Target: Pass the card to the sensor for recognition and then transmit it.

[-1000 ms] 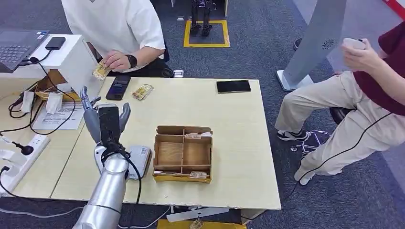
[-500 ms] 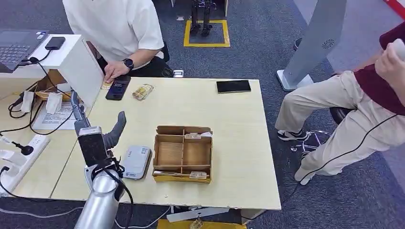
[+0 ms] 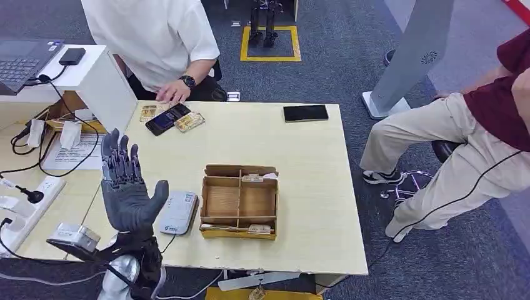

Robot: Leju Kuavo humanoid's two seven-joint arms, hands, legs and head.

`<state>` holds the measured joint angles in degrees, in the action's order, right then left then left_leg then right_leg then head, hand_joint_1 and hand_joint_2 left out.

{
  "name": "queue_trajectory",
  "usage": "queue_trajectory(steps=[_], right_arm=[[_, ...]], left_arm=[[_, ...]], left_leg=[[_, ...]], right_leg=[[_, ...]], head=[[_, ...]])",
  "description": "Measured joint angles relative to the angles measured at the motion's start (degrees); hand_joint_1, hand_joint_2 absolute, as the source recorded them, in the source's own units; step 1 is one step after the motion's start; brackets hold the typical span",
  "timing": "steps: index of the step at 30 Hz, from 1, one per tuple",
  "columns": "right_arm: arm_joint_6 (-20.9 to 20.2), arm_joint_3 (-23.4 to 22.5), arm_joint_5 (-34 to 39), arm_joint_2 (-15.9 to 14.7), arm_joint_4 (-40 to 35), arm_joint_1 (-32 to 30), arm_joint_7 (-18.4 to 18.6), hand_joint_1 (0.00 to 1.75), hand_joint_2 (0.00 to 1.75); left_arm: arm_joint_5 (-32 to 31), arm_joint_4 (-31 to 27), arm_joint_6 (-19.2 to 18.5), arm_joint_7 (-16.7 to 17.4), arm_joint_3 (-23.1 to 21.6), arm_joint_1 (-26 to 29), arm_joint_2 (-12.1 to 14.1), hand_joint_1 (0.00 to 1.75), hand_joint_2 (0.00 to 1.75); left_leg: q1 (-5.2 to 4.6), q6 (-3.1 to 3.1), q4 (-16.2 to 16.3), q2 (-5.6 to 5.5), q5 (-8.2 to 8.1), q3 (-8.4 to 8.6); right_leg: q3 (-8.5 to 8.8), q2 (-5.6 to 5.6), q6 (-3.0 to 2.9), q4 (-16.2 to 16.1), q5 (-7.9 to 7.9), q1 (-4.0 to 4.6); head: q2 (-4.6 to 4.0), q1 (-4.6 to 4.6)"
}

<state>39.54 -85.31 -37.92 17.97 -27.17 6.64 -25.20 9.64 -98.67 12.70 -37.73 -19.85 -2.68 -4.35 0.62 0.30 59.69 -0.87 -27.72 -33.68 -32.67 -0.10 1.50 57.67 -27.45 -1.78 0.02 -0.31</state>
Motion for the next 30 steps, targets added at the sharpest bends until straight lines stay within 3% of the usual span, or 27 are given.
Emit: queue_trajectory(steps=[5, 9, 14, 18, 27, 30], right_arm=[[0.0, -0.2, 0.0, 0.0, -0.1, 0.0, -0.1, 0.0, 1.75], [0.0, -0.1, 0.1, 0.0, -0.2, 0.0, 0.0, 0.0, 1.75], [-0.1, 1.0, 0.4, 0.0, -0.2, -0.3, 0.7, 0.0, 1.75], [-0.4, 2.7, 0.4, 0.0, -0.5, -1.0, 1.2, 0.0, 1.75], [-0.5, 2.8, 0.4, 0.0, -0.5, -1.1, 1.2, 0.0, 1.75], [-1.2, 3.8, 0.1, 0.0, -0.8, -1.5, 1.6, 0.0, 1.75]], left_arm=[[0.6, -2.2, -1.5, -0.2, -1.1, 1.3, 0.6, 0.0, 1.75], [5.1, -4.2, -12.7, -1.4, -2.9, 3.1, 0.6, 0.0, 1.75], [2.4, -4.6, -20.6, -2.2, -5.5, 4.1, 0.9, 0.0, 1.75], [-2.8, -4.6, -22.2, -2.3, -6.6, 4.4, 1.1, 0.0, 1.75], [-3.1, -4.6, -22.2, -2.3, -6.6, 4.4, 1.1, 0.0, 1.75], [-6.9, -4.6, -21.7, -2.3, -7.4, 4.4, 1.3, 0.0, 1.75]], left_leg=[[0.01, 0.0, 0.0, 0.0, 0.0, 0.01], [0.0, 0.0, 0.0, 0.01, 0.01, 0.01], [-0.01, 0.01, 0.0, 0.0, 0.0, 0.0], [-0.01, 0.02, 0.0, 0.01, -0.01, 0.01], [-0.01, 0.02, 0.0, 0.01, -0.01, 0.01], [0.0, 0.02, 0.0, 0.01, -0.01, 0.01]], right_leg=[[0.0, -0.01, 0.0, 0.0, 0.0, 0.01], [0.01, -0.01, 0.0, 0.0, 0.0, 0.0], [0.0, 0.0, 0.0, 0.0, 0.0, -0.01], [0.0, -0.01, 0.0, 0.0, 0.0, -0.01], [0.0, -0.01, 0.0, 0.0, 0.0, -0.01], [0.0, -0.01, 0.0, 0.0, 0.0, 0.0]], head=[[0.0, 0.02], [0.0, 0.02], [-0.02, 0.02], [0.0, 0.02], [0.0, 0.02], [0.0, 0.02]])
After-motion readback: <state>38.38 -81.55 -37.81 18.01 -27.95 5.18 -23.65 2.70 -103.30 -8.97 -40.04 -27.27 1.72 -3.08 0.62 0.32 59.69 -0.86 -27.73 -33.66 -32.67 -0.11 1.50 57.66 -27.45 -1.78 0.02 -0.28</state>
